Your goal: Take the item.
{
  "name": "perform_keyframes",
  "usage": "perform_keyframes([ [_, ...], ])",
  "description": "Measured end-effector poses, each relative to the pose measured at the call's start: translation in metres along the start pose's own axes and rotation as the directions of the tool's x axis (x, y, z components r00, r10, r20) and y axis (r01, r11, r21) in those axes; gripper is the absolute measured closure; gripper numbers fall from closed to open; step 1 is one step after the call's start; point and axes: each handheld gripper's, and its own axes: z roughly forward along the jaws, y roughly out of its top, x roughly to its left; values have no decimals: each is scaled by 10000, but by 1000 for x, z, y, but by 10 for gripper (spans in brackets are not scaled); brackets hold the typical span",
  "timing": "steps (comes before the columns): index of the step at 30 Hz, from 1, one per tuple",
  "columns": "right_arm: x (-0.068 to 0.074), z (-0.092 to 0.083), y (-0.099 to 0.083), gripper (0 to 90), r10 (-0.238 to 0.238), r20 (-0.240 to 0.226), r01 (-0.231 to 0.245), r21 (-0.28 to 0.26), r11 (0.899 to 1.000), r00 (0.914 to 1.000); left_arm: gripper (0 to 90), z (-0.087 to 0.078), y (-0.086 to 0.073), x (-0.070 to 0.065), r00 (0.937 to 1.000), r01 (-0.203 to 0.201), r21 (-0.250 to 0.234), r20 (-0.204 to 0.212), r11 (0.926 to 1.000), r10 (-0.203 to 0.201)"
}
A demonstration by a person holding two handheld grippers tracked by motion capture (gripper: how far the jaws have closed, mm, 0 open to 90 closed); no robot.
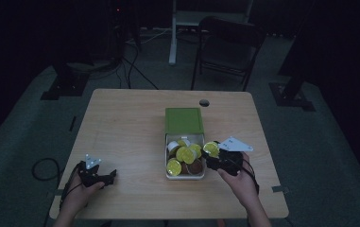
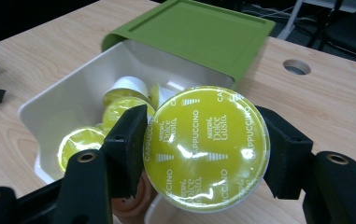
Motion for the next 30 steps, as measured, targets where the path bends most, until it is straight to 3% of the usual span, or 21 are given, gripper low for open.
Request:
perform_keyframes([
  [13,-21,-5,-17,398,345,478,-349,72,9994,9983,81,0,0,0,10000,2,-1,-1,10000,-2],
  [30,-56,-11,-50,398,989,1458,-1040,272,9942,9844,80,0,0,0,10000,10,-8,-2,10000,-10],
])
